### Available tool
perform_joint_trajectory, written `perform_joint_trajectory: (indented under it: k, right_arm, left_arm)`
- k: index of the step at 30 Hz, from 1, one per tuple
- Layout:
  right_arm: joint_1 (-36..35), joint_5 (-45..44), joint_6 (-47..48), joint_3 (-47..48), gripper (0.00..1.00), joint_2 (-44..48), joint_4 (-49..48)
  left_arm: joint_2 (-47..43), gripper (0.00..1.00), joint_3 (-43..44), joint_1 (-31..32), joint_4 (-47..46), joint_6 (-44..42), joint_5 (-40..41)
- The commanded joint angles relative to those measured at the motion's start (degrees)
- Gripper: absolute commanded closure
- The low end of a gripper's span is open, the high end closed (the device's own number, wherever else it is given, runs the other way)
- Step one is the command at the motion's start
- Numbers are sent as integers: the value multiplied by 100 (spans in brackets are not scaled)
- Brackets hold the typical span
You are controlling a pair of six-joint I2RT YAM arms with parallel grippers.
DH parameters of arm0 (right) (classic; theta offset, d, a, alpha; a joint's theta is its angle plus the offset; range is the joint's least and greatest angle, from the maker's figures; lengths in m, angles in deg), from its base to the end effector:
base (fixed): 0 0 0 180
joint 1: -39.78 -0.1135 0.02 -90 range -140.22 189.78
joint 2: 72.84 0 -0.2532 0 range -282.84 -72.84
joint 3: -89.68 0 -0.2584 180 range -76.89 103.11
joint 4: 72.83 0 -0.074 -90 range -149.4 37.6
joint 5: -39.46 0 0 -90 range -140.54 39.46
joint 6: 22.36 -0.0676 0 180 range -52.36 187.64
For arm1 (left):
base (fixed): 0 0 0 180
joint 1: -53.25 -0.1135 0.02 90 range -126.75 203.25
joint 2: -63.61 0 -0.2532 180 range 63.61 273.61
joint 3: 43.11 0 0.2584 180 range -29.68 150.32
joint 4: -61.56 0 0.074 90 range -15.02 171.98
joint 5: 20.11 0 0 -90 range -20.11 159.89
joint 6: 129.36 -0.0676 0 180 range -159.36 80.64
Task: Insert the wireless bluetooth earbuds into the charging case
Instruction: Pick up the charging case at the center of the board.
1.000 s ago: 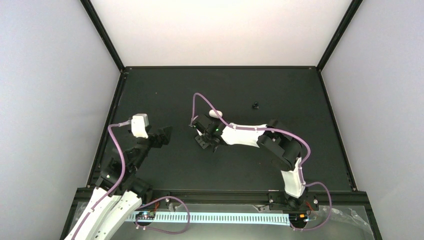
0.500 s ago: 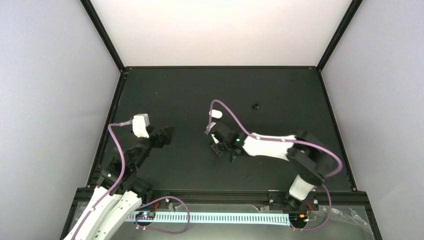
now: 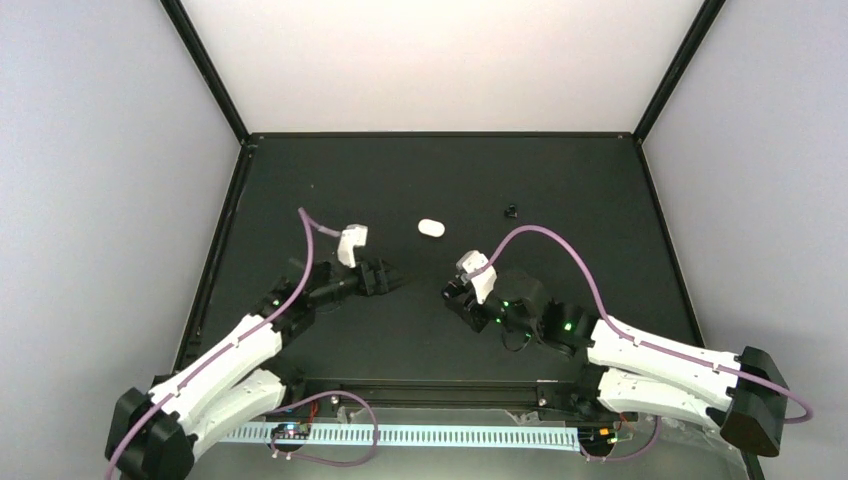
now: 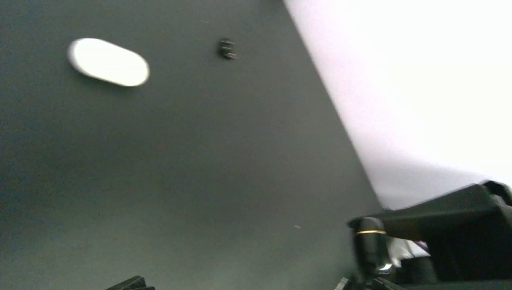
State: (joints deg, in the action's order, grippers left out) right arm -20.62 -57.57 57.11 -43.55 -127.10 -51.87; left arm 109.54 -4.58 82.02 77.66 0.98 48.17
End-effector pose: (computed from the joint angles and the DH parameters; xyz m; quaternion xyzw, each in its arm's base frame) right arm 0.1318 0.2153 0.2181 -0.3331 0.7909 0.2534 0.4465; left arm 0.1857 -0.1305 0.2076 0.0200 0.8275 -0.4352 0.3541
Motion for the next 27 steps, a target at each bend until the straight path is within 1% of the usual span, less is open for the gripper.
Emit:
perform_joint_trajectory:
  k: [1,3,6,16,21,27]
  right_arm:
    - [-201,-294,229,35,70,224,-249]
    - [-237,-328,288,87,70,282,-212]
    - [-294,-346,359,109,70,352,-226]
    - [-331,-450,646,381,69,245,-95]
    - [-329,-494,795,515,70,137,15]
    - [-332,-510,857,613,70,32,-42]
  left_arm:
    - [502,5,708,477,-689,40,-851]
    - [675,6,846,690,-735,5,-906]
    - [916,9,998,821,-771,-7,-1033]
    - [1921,22,1551,958,-451,-136,-1500]
    - [2043,27,1639,1018,-554,-56,-1606]
    - [2120,38,1703,1083,-534,-54,-1634]
